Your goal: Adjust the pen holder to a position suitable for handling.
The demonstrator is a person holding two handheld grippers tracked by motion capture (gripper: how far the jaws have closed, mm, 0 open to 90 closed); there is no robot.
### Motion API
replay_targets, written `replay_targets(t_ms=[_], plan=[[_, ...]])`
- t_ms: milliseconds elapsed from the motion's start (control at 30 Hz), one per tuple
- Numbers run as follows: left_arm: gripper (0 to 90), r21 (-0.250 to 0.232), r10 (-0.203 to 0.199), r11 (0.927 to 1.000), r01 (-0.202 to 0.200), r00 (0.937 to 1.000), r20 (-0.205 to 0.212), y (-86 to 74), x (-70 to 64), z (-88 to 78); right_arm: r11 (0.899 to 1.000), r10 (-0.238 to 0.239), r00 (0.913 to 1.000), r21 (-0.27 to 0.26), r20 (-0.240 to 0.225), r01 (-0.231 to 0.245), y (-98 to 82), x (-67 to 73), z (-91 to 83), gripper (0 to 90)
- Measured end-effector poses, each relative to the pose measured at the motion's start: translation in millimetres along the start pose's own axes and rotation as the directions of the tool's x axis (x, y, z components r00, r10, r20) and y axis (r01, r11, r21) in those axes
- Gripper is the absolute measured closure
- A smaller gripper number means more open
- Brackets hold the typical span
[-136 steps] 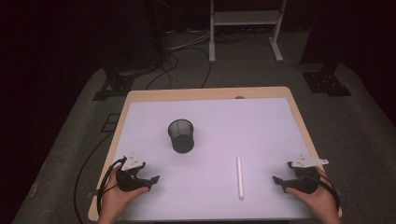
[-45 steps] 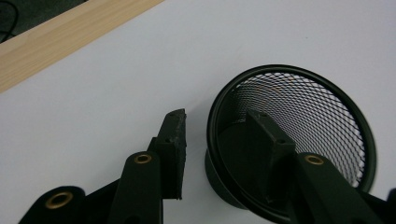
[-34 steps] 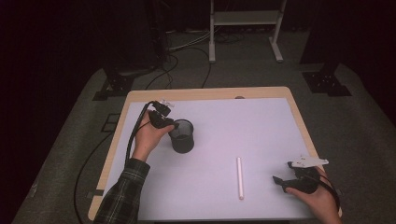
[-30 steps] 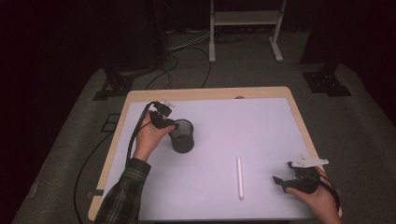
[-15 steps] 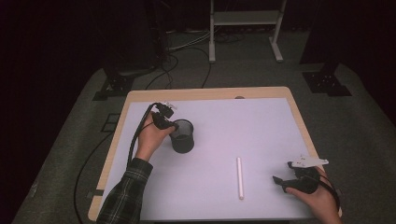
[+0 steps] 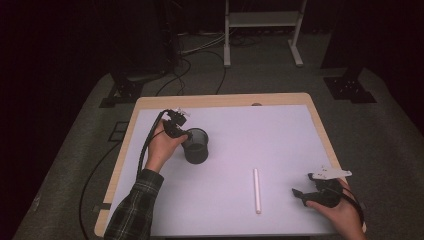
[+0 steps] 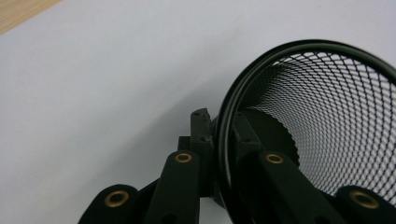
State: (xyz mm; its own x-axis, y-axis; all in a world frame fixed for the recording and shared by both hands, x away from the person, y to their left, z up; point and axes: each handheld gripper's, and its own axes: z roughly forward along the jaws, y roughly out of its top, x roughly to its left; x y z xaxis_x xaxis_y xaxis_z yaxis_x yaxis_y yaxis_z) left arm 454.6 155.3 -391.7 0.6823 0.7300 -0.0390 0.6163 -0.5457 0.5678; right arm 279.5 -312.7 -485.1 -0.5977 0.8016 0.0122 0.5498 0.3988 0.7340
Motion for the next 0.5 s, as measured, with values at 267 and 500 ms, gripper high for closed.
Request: replay_targets(t_ms=[267,500], plan=[[83.8,0.012,0.022,0.9997,-0.022,0.9997,-0.009,1.9,-5.5,-2.8,1.000,0.000,1.0000,0.000,0.000,0.000,0.0,0.0,0.0,12.7],[83.8,0.003,0.032,0.9995,-0.032,0.9994,0.010,3.1,-10.5,-8.5,1.000,0.000,1.0000,0.000,0.000,0.000,0.0,0.0,0.0,12.7]])
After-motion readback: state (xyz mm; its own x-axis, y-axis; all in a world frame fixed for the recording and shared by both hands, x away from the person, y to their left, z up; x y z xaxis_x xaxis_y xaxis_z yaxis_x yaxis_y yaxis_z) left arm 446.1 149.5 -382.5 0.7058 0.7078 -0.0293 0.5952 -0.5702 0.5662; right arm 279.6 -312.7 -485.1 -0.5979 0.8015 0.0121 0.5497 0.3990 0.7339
